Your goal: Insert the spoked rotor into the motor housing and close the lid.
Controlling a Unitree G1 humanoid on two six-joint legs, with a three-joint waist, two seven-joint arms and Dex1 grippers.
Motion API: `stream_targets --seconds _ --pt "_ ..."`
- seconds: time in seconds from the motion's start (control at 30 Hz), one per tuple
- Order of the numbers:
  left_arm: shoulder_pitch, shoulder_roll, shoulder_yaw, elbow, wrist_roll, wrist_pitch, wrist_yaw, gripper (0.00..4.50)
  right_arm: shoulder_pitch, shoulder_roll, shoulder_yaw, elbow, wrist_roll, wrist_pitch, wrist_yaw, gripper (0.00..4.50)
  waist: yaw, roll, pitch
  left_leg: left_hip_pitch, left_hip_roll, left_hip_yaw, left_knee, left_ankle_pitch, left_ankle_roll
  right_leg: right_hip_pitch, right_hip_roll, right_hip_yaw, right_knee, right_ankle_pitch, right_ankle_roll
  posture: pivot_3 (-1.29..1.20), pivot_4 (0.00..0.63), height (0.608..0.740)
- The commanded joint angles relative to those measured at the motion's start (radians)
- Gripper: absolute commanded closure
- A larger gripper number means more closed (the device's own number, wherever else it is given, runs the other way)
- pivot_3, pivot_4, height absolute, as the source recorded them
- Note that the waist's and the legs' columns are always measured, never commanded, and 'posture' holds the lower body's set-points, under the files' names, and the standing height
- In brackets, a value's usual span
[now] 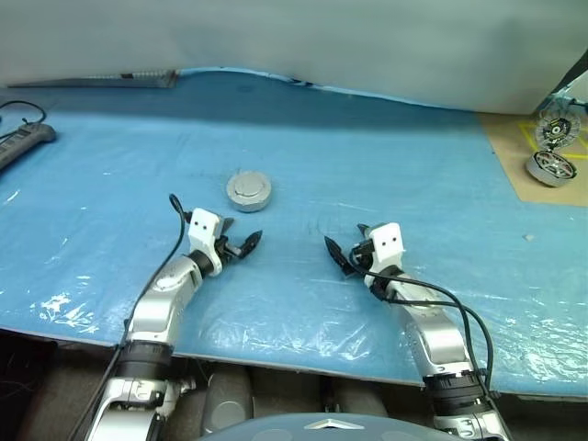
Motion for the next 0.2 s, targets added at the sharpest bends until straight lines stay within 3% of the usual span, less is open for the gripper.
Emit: stream_targets --seconds 0.03,0.2 --pt "0.016 -0.002 -0.019 -0.037 0.038 -0.126 0.007 0.03 0.020 0.008 -0.018 -0.050 -0.004 -0.073 -0.021 0.00 0.000 0.000 0.000 -0.001 0.000 0.000 0.000 0.000 0.000 -0.001 0.000 0.000 0.000 0.000 0.001 0.00 0.150 0.740" --pt "0.005 -0.003 -0.019 0.029 0.056 -0.260 -0.007 0.03 0.035 0.008 -0.002 -0.047 0.010 -0.071 0.003 0.00 -0.002 0.000 0.000 -0.004 0.000 0.000 0.000 0.000 0.000 -0.005 0.000 0.000 0.001 0.001 0.001 0.00 0.150 0.740"
